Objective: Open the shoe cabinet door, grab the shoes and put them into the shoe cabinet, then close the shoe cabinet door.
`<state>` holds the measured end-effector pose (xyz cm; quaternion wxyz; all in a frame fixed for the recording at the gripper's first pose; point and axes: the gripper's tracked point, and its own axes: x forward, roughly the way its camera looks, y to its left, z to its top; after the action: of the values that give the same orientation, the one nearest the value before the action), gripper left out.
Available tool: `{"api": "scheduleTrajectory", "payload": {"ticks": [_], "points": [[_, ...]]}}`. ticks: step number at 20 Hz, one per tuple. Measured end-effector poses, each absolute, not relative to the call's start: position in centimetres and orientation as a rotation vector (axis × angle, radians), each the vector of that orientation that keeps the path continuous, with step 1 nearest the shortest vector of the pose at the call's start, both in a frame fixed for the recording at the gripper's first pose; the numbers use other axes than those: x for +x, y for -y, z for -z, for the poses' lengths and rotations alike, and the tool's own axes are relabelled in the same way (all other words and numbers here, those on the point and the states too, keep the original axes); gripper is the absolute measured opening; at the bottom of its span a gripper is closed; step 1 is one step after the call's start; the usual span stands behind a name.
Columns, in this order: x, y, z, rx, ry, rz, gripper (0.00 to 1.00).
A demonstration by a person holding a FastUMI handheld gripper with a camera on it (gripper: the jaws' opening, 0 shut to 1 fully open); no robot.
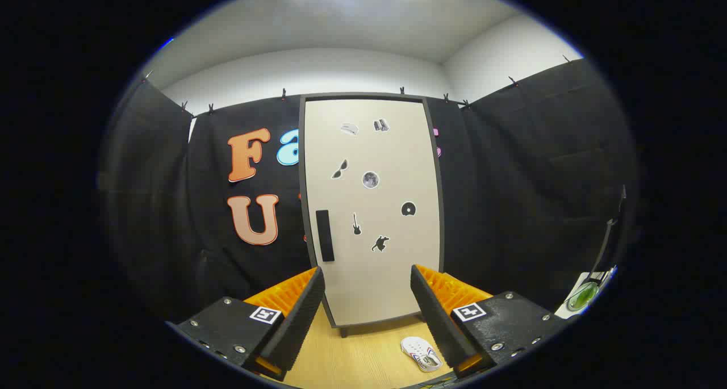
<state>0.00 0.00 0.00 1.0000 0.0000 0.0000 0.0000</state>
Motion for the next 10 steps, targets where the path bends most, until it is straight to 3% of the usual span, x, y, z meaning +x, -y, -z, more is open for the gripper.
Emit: {"api": "scheduleTrajectory", "payload": {"ticks": [5,10], "points": [[0.4,1.4,-0.9,-0.066,0.020,0.063,0.94],[-0.1,0.2,-1.0,-0.091,0.014,0.031,0.94]]}}
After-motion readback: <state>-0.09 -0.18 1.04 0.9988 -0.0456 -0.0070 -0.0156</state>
